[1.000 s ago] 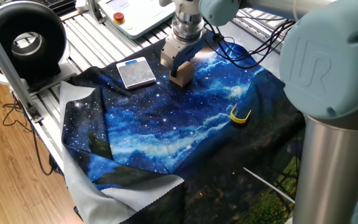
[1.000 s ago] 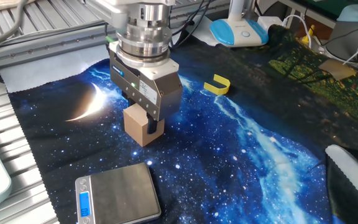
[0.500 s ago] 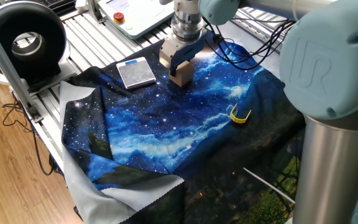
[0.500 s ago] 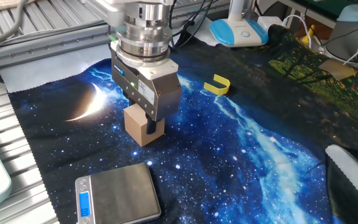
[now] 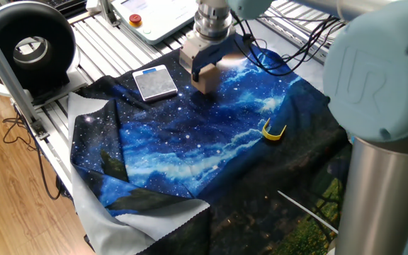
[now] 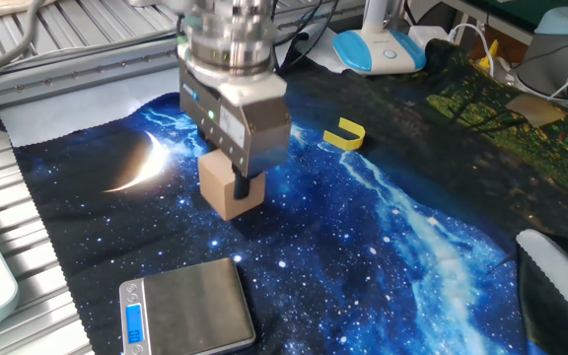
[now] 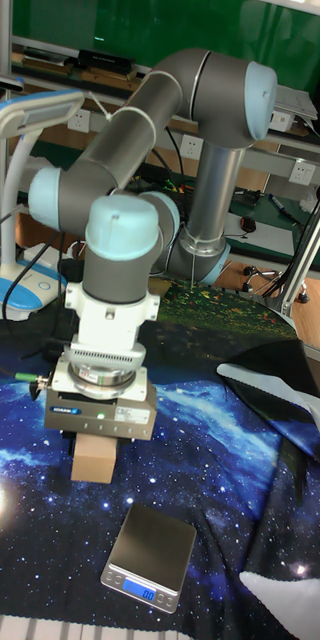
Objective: Place the block on the scale
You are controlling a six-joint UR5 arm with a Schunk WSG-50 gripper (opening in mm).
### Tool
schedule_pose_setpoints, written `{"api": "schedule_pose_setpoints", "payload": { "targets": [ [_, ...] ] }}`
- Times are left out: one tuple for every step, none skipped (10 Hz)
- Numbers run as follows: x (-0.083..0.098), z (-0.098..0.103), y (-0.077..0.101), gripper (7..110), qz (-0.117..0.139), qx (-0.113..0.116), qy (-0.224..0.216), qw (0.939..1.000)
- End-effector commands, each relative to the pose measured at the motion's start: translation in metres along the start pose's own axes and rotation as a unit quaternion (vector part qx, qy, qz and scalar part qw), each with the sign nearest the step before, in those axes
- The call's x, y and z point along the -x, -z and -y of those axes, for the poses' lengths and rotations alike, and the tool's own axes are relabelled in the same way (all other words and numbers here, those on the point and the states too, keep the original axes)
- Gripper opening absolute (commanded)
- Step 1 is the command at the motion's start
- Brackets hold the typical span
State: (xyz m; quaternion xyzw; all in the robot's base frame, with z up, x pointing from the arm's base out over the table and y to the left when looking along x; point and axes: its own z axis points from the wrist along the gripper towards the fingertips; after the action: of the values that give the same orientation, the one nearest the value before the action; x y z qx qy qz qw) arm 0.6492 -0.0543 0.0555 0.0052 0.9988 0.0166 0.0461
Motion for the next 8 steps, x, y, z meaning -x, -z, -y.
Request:
{"api": "schedule_pose_setpoints", "payload": {
  "targets": [
    [-0.001, -0.013, 0.033, 7, 0.004, 0.012, -0.013, 0.9998],
    [-0.002, -0.014, 0.04, 7, 0.006, 0.012, -0.015, 0.9998],
    [-0.005, -0.015, 0.049, 7, 0.003, 0.006, -0.019, 0.9998],
    [-0.007, -0.017, 0.056, 7, 0.003, 0.002, -0.022, 0.9998],
    [-0.009, -0.02, 0.061, 7, 0.001, 0.002, -0.025, 0.9997],
    [-0.007, -0.024, 0.063, 7, 0.001, 0.002, -0.028, 0.9996],
    [-0.003, -0.031, 0.064, 7, -0.001, 0.001, -0.032, 0.9995],
    [0.003, -0.04, 0.065, 7, -0.002, 0.001, -0.036, 0.9994]
  ]
}}
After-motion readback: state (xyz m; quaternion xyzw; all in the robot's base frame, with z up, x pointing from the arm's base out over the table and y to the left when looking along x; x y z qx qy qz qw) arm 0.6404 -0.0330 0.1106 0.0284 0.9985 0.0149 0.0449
